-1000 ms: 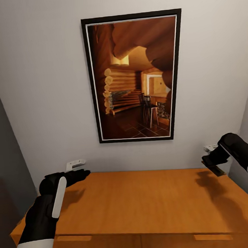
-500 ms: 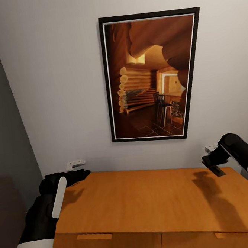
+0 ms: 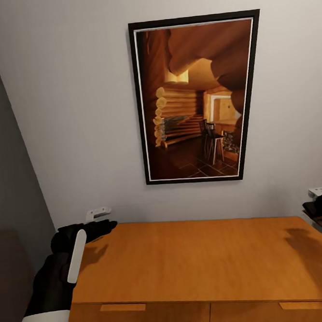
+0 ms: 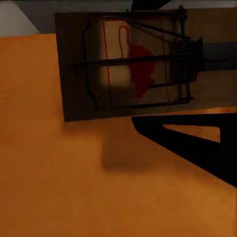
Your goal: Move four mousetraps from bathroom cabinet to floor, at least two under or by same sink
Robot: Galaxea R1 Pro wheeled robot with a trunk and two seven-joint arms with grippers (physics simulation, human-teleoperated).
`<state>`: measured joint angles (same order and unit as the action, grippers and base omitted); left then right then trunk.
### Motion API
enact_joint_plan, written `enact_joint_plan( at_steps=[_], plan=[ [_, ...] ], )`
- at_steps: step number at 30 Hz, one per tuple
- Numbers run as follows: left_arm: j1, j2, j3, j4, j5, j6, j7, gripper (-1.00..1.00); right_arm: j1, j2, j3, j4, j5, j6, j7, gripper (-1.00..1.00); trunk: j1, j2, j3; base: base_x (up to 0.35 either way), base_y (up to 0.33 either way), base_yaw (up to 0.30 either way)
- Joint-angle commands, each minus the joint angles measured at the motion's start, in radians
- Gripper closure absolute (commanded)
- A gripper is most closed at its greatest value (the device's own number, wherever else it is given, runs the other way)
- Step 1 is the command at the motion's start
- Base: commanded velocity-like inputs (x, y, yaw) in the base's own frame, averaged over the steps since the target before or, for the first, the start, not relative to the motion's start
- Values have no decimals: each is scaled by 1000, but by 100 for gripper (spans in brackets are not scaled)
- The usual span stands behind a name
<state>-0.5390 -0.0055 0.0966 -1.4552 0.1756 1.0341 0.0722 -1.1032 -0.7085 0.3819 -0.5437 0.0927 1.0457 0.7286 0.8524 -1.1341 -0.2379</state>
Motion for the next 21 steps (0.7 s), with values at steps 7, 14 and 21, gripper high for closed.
enact_joint_plan(
  at_steps=[7, 14, 21],
  plan=[
    [-1, -1, 1, -2, 10, 5, 7, -100, -1, -23, 4, 0, 3, 2, 12, 100, 0, -1, -1, 0, 0, 0],
    [-1, -1, 5, -1, 9, 6, 7, -100, -1, -19, 5, 1, 2, 2, 12, 100, 0, -1, -1, 0, 95, 0],
    [-1, 0, 7, -1, 8, 5, 8, -100, -1, -15, 6, 1, 2, 2, 12, 100, 0, -1, -1, 0, 246, 0]
  ],
)
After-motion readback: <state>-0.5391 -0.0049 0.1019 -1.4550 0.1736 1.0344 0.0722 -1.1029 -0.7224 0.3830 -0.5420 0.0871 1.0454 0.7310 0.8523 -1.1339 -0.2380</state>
